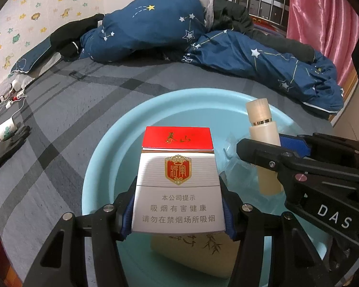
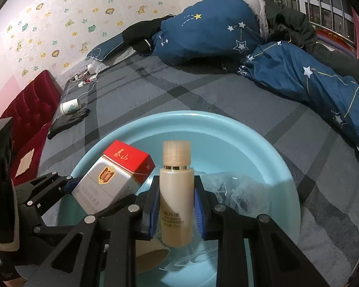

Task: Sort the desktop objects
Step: 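Open both tools to drop the cigarette pack and lotion bottle into the basin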

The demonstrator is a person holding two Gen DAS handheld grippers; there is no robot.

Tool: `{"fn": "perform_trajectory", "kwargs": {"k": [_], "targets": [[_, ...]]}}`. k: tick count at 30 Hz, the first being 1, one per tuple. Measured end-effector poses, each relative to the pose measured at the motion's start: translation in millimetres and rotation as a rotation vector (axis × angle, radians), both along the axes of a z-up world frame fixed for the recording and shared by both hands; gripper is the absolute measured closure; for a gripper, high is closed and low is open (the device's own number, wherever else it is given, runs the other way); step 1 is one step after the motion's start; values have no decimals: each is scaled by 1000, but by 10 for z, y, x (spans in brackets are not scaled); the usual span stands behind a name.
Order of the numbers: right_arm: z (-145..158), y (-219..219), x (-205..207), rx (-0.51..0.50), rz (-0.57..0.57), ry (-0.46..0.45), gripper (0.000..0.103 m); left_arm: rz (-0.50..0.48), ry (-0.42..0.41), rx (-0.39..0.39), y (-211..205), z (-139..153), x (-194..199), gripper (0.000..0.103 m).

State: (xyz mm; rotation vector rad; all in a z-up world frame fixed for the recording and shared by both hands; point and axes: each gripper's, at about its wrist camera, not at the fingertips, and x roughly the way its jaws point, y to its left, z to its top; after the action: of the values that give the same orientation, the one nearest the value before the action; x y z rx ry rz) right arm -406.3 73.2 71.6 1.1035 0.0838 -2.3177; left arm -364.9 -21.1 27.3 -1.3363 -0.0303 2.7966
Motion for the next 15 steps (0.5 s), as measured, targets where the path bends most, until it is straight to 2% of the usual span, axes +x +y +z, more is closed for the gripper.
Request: {"fn": "perform_trajectory", "kwargs": {"k": [7,9,10,11,15], "targets": [[-6,-5,19,-10,5,-2,74,13,1,-17,14,-15,27,40],[26,1,39,-17,9,4,72,13,4,-11,25,-9,44,24],[48,4,49,-16,5,10,67,7,5,2,27,-2,56,12],[72,9,61,-9,-2,19,65,2,6,12,29,6,67,10],[159,30,123,7,-23,61,37,3,8,0,60,31,115,8]]}}
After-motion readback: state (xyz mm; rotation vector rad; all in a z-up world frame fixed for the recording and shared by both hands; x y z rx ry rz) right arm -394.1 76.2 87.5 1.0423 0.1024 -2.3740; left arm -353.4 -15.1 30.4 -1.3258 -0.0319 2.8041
